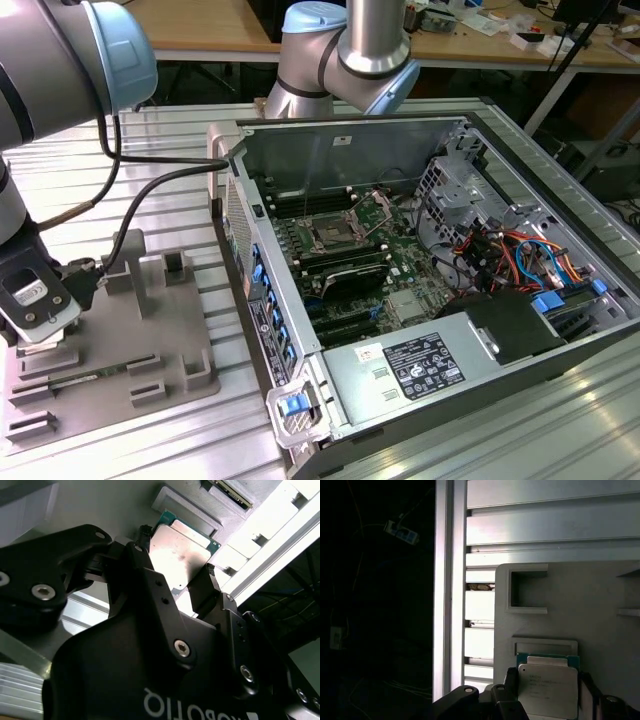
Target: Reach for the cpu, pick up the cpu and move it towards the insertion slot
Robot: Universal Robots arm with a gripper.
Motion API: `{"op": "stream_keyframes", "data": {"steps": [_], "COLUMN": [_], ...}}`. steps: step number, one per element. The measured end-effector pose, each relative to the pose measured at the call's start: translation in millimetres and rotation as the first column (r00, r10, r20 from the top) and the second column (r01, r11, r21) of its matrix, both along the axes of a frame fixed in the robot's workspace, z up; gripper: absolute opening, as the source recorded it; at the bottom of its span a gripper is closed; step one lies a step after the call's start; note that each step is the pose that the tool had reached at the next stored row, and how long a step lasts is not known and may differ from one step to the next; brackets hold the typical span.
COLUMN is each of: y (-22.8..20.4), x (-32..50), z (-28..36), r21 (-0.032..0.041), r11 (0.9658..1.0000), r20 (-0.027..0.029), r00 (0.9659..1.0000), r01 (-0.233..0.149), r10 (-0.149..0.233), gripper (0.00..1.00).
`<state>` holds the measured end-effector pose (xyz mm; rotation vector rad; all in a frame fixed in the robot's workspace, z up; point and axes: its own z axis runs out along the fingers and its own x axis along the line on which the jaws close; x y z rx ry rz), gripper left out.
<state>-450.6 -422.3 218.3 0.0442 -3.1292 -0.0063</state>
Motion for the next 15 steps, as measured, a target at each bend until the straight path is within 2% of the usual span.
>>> {"op": "stream_keyframes", "data": {"steps": [5, 15], "y": [0.0, 0.0], "x": [0.0, 0.0], "z": [0.2, 12.1], "r21": [0.0000, 0.0001], "r11": [1.0000, 1.0000], "r20": [0.0000, -0.0002], "r00": [1.0000, 1.0000], "r01": [0.000, 0.000], "r10": [0.000, 0.000], "gripper": [0.55, 0.55]}}
